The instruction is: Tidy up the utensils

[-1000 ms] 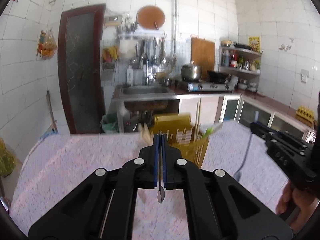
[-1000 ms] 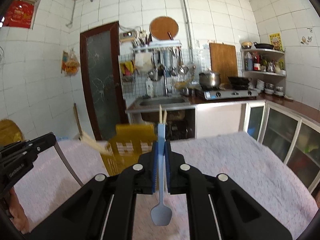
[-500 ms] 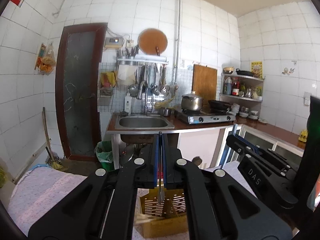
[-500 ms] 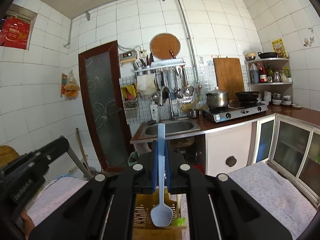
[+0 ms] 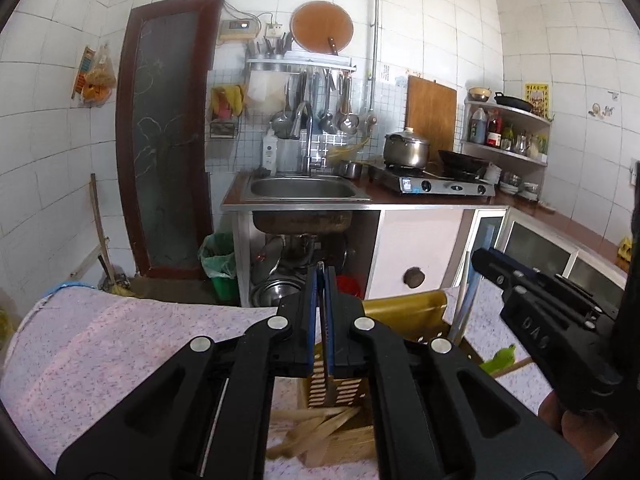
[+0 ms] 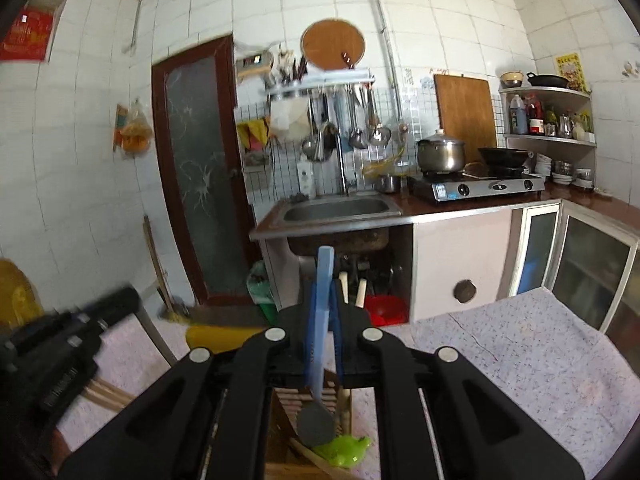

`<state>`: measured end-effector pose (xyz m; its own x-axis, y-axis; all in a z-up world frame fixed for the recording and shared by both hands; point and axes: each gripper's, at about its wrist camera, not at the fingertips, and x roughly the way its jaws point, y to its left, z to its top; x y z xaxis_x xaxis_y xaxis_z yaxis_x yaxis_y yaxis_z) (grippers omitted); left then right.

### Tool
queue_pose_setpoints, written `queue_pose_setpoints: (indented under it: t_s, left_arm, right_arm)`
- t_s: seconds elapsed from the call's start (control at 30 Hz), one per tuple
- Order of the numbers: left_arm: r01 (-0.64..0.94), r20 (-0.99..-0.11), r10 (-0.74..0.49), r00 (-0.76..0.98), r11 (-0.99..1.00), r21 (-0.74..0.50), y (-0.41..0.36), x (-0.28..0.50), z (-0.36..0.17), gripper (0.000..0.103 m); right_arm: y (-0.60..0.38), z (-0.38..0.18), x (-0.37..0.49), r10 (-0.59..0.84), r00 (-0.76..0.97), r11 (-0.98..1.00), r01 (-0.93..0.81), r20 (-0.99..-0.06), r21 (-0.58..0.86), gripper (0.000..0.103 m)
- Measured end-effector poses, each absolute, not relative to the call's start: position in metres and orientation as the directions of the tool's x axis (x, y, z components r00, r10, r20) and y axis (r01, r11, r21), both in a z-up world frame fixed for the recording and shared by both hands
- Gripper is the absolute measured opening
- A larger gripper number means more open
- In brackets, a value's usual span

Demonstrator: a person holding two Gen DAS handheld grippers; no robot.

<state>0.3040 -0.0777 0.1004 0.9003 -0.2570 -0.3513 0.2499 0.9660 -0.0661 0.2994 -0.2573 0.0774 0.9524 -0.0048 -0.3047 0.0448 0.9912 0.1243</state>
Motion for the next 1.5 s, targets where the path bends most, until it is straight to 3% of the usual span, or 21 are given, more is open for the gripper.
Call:
queue_pose_setpoints:
  t_s: [0.03,0.07,0.1,0.17,0.23,0.33,0.47,0.53,0.7,1.07,1.5]
  left_arm:
    - [0.245,-0.354,-0.254,0.9,0.967,-0.069,-0.074,0.3,0.103,0.002]
    - [0.238,-0.349,-0.249,0.903,0.968,-0.075,-0.069,0.295,0.106,0.002]
    - [0.234,-0.347,-0.245,0.905,0.969,-0.076,-0.065,0.291,0.11,0.003]
    - [0.226,-0.353,-0.236,0.905,0.972,-0.07,-0.056,0.276,0.117,0.009]
    - [0.205,-0.354,-0.214,0.911,0.977,-0.063,-0.046,0.259,0.123,0.031]
    - [0.175,-0.326,-0.184,0.927,0.983,-0.055,-0.03,0.229,0.129,0.062]
    - [0.141,-0.305,-0.148,0.941,0.989,-0.047,-0.013,0.177,0.121,0.088]
    - [0.125,-0.301,-0.134,0.944,0.991,-0.047,-0.006,0.153,0.11,0.098]
    - [0.122,-0.339,-0.143,0.93,0.989,-0.084,0.008,0.112,0.077,0.098]
    - [0.093,-0.35,-0.103,0.931,0.995,-0.046,0.019,0.07,0.016,0.098]
    - [0.046,-0.234,-0.044,0.971,0.999,0.005,0.015,0.05,-0.001,0.098]
  right_arm:
    - [-0.256,0.077,0.297,-0.012,0.949,0.993,0.049,-0.316,0.108,0.01]
    - [-0.255,0.079,0.296,-0.023,0.947,0.994,0.057,-0.322,0.098,0.023]
    - [-0.256,0.081,0.291,-0.029,0.946,0.994,0.063,-0.324,0.094,0.046]
    - [-0.258,0.088,0.278,-0.036,0.951,0.992,0.07,-0.306,0.101,0.053]
    - [-0.259,0.096,0.264,-0.052,0.952,0.992,0.083,-0.302,0.09,0.053]
    - [-0.262,0.106,0.232,-0.068,0.951,0.992,0.096,-0.302,0.078,0.066]
    - [-0.259,0.103,0.176,-0.076,0.956,0.994,0.095,-0.283,0.053,0.086]
    - [-0.257,0.094,0.154,-0.059,0.956,0.995,0.078,-0.288,0.056,0.09]
    - [-0.244,0.06,0.104,-0.025,0.947,0.997,0.045,-0.32,0.057,0.098]
    - [-0.231,0.003,0.046,-0.027,0.946,0.995,0.056,-0.324,0.081,0.099]
    - [-0.223,-0.016,0.041,-0.043,0.957,0.997,0.06,-0.287,0.052,0.099]
